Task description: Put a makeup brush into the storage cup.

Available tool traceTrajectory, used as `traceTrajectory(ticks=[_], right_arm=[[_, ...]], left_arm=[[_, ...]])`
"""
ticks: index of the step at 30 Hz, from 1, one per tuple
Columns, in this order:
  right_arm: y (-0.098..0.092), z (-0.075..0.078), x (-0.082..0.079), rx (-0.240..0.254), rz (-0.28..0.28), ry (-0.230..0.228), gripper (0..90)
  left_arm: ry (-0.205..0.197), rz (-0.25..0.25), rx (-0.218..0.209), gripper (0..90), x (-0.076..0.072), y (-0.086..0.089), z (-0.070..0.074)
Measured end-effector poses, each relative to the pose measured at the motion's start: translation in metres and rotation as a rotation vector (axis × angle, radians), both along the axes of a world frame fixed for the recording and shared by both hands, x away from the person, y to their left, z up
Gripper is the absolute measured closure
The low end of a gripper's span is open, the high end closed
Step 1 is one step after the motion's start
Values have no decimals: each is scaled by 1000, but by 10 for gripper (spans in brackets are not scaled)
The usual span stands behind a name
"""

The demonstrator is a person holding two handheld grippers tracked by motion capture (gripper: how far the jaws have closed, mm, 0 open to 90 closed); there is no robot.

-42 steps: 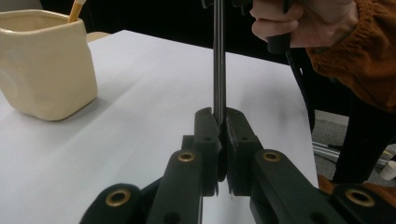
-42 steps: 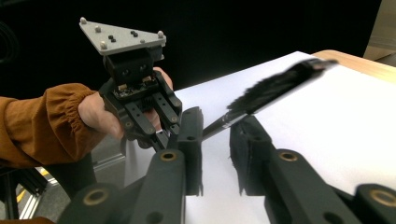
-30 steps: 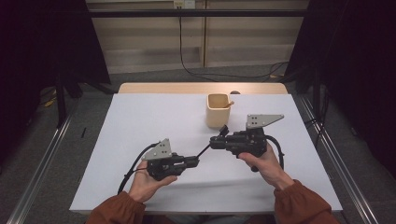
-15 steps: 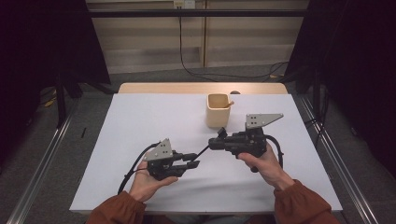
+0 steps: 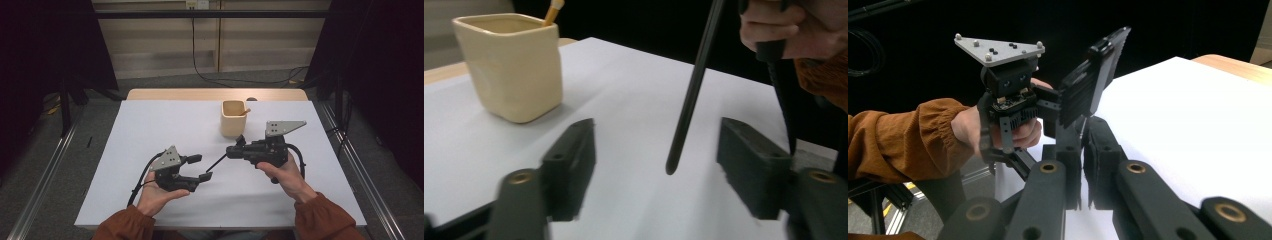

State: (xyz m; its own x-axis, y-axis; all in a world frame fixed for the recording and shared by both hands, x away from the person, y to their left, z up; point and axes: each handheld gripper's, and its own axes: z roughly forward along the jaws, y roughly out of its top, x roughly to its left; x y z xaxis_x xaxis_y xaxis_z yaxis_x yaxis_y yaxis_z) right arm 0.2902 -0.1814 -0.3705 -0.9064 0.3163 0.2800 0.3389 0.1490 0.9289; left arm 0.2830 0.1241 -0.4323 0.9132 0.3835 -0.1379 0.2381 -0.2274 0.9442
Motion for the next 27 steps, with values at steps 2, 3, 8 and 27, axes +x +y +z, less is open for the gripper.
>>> traceTrajectory(ticks=[2,3,8,27], right_arm=[[-1,0,0,-2,-3,-1,854],[-2,0,0,-3,-6,0,854],[-4,1,0,-8,-14,-4,854],[-19,1,1,-27,-59,-8,854]], left_arm=[[4,26,-4,215,0,2,1],[8,33,-10,184,1,2,1],[26,109,-28,64,5,13,7],[12,132,-21,25,0,29,12]])
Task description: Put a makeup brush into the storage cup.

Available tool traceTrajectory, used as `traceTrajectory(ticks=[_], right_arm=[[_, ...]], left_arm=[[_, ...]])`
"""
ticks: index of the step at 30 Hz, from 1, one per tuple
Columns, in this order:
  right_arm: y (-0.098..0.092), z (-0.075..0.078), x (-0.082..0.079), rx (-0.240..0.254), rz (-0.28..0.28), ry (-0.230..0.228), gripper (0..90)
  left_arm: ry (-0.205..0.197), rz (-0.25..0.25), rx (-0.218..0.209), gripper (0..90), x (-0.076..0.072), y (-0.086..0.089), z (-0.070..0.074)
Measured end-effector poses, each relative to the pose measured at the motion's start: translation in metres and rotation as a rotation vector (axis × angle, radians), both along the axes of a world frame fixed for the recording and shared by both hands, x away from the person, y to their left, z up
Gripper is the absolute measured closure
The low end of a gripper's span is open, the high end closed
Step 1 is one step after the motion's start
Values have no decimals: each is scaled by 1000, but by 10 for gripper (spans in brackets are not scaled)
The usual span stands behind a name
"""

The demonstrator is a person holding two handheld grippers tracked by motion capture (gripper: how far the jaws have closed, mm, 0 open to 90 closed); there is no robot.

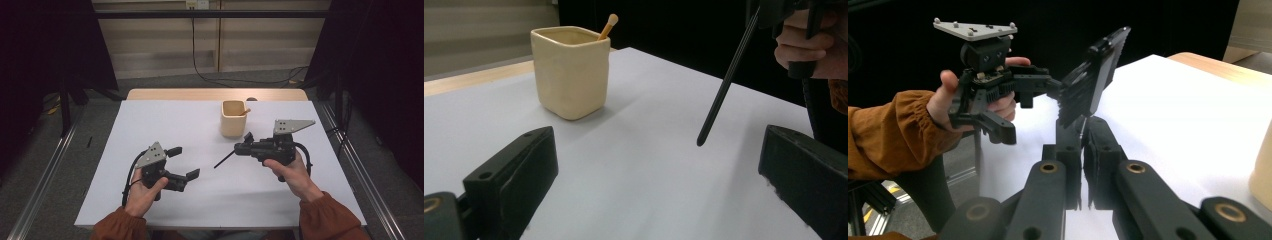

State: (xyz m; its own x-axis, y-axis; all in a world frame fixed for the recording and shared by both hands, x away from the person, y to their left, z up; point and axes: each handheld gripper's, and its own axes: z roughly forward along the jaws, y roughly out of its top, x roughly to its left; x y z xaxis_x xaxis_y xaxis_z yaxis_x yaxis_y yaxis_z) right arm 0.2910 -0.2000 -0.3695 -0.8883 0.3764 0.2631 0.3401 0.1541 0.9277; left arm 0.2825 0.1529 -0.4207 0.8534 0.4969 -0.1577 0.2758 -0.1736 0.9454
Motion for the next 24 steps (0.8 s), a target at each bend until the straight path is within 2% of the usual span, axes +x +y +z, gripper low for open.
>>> traceTrajectory(ticks=[4,14,19,24], right_arm=[[-1,-1,0,-6,-4,2,854],[-7,0,1,-15,-27,8,855],[-10,-1,3,-28,-37,11,855],[-13,-1,5,-33,-46,16,855]], left_arm=[[-19,9,18,24,-1,7,-2],[-14,53,19,22,-6,22,-5],[-22,60,42,21,-10,27,-8],[-13,86,32,22,-12,36,-10]])
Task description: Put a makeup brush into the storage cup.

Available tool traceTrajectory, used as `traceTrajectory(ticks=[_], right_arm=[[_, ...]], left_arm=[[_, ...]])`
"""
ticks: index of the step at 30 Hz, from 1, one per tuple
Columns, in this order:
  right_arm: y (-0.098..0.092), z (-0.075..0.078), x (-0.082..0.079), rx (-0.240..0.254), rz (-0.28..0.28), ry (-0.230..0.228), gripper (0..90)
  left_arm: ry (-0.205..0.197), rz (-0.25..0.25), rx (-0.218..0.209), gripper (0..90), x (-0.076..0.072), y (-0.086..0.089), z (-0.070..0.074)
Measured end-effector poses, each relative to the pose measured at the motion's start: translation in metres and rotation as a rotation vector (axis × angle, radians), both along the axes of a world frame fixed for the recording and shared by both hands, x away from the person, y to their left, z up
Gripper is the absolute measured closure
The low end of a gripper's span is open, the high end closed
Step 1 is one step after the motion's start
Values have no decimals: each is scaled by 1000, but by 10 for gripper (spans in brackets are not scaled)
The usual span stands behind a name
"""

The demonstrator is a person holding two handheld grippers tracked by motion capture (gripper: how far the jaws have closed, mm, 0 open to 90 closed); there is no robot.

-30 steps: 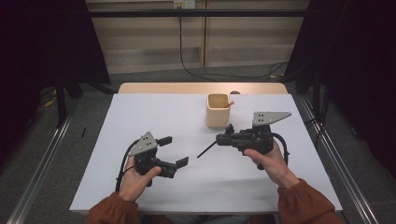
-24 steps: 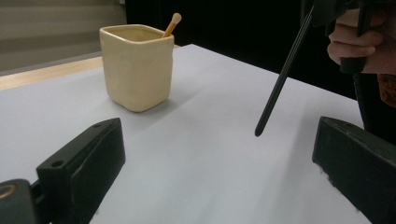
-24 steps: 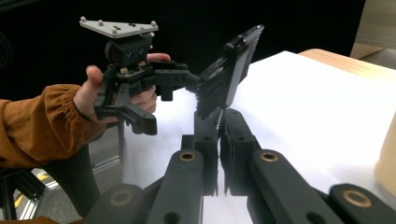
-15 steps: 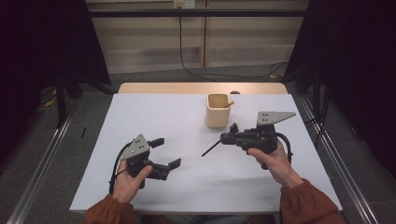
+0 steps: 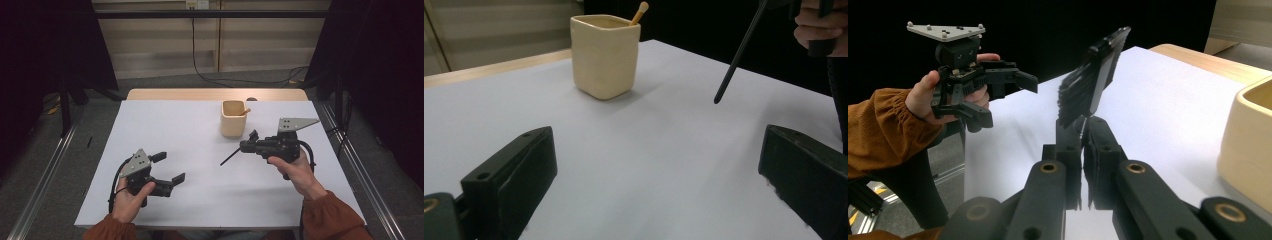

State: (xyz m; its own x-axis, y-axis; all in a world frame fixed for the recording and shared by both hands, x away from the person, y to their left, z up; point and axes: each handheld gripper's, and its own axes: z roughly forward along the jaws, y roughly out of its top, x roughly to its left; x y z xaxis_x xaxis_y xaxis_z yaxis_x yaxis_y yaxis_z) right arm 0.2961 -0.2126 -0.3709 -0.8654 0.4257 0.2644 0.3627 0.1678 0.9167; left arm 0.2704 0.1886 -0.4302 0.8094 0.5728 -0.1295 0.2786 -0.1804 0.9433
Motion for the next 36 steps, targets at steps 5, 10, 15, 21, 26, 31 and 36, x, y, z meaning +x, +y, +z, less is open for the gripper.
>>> traceTrajectory(ticks=[5,10,15,21,26,31,36], right_arm=[[-5,1,2,-3,-15,-3,855],[-10,4,4,-14,-37,-10,854],[-16,4,8,-19,-57,-6,854],[-18,5,13,-39,-74,3,854],[-21,7,18,-57,-88,5,854],[-23,14,24,-61,-98,-10,854],[-23,21,29,-71,-113,-21,854]], left_arm=[[-5,37,2,22,-2,7,0],[3,50,-2,22,-4,10,-2],[17,45,4,23,-10,11,-5],[5,35,5,22,-15,12,-4],[21,48,1,22,-13,15,-10],[24,52,8,22,-12,15,-11],[18,46,15,22,-13,14,-10]])
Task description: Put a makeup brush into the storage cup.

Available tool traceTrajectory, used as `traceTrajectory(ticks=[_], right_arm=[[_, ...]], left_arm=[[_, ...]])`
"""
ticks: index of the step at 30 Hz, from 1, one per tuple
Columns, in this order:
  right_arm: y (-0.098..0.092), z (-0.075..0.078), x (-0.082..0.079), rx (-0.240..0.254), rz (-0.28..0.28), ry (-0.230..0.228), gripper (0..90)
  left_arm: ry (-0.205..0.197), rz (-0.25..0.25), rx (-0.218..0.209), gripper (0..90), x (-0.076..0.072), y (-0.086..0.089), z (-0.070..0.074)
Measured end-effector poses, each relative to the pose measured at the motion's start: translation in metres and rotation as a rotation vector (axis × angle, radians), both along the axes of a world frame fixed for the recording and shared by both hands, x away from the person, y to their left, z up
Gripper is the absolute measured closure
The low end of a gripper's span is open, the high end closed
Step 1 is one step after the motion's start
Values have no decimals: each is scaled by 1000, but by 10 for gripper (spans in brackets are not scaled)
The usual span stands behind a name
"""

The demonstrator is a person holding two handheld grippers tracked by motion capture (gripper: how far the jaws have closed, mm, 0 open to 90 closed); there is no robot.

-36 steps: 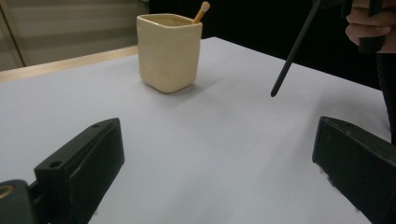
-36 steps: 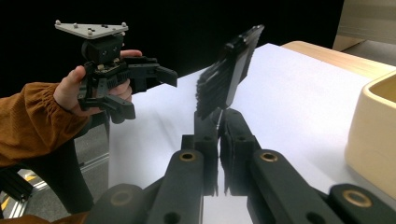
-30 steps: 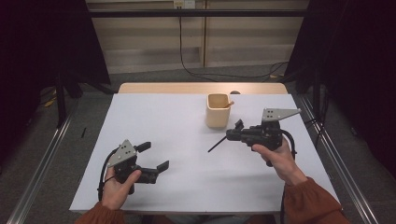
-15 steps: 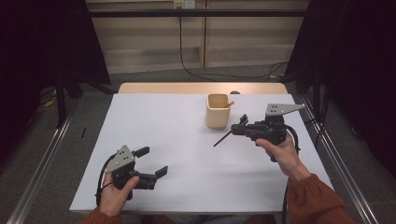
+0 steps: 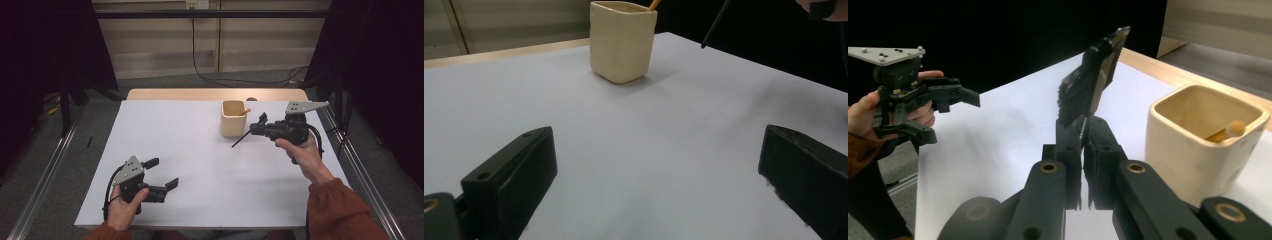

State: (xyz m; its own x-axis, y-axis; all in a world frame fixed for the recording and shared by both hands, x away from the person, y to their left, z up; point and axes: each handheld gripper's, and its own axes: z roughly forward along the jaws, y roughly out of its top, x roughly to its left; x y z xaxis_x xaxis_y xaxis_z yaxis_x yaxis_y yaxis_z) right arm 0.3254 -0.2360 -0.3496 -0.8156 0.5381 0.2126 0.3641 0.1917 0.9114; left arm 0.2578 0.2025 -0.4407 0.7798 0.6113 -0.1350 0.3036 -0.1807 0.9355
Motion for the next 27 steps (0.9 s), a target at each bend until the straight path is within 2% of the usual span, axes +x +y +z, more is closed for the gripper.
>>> traceTrajectory(ticks=[7,10,13,27], right_arm=[[-1,11,8,-9,-20,-12,854],[-2,18,10,8,-26,-33,854],[-1,24,13,4,-27,-49,854],[-1,40,35,-8,-63,-59,854]], left_arm=[[-1,-11,11,22,-2,2,-2],[-7,-15,9,22,-2,2,-1],[-6,-15,7,22,-3,2,-1],[-9,-14,2,22,-1,6,-3]])
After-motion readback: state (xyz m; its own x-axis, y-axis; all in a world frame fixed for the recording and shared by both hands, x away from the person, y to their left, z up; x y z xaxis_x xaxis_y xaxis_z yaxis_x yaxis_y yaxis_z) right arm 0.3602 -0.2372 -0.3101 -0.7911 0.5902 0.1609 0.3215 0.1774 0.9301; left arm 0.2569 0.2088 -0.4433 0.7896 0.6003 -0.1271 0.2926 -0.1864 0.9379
